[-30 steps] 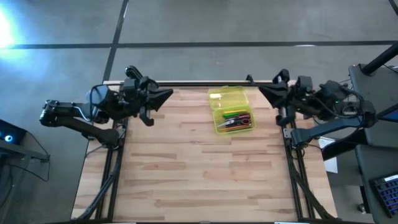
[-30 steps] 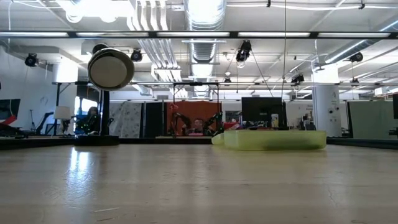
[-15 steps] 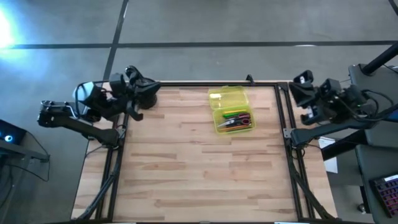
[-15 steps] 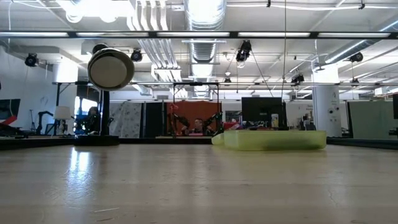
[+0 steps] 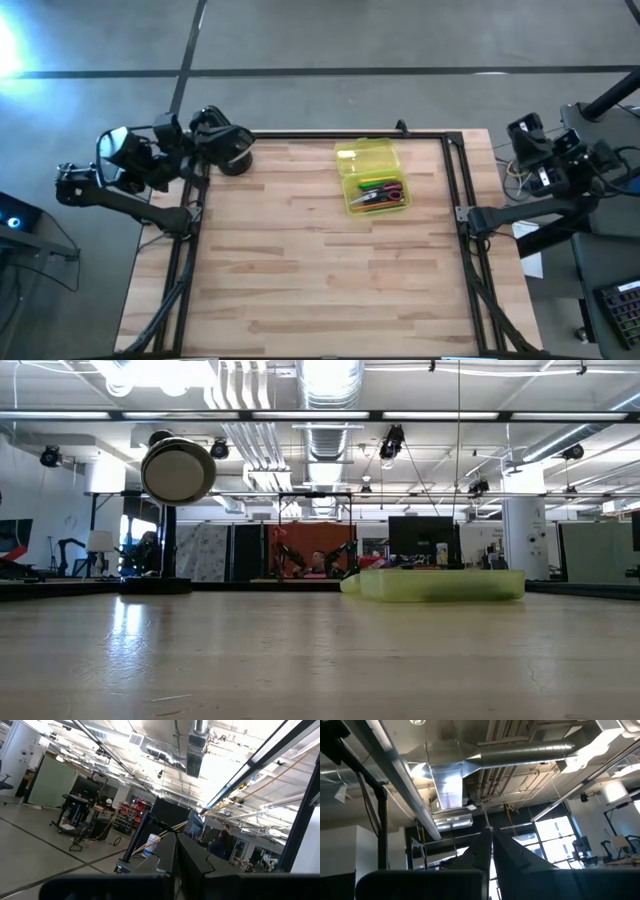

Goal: Pick & place school supplies into a supply box
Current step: Return to Home Position

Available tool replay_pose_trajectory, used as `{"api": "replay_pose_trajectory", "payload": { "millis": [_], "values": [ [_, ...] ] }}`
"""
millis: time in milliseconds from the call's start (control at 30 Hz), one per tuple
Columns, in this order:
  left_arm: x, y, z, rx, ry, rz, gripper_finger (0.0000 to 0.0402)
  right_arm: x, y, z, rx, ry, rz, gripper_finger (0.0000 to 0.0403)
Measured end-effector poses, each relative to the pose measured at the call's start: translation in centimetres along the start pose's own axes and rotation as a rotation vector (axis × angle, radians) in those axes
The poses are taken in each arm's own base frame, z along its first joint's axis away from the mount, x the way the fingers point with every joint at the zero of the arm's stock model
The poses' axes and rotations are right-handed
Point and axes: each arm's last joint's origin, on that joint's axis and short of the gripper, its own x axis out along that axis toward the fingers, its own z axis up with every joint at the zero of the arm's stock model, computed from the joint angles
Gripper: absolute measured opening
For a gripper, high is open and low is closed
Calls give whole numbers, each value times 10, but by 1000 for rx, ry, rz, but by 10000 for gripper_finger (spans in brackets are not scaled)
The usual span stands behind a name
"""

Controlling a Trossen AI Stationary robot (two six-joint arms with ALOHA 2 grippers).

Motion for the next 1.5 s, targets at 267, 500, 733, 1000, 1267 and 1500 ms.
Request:
{"api": "replay_pose_trajectory", "payload": {
  "millis": [267,500,733,1000,1267,1500],
  "values": [
    [-17,8,1,16,-17,13,0,-38,-14,-4,27,-73,-35,8],
    [-48,30,-21,-33,-55,102,0,-47,-18,-12,20,-73,-77,8],
    [-85,55,-48,-125,-209,103,0,-48,-19,-14,19,-77,-76,8],
    [-119,83,-94,-245,-256,100,0,-47,-18,-22,36,-55,-55,8],
    [-140,107,-141,-387,-276,131,0,-48,-18,-21,42,-63,-49,8],
    [-149,119,-167,-442,-321,168,0,-48,-18,-20,53,-67,-46,8]
  ]
}}
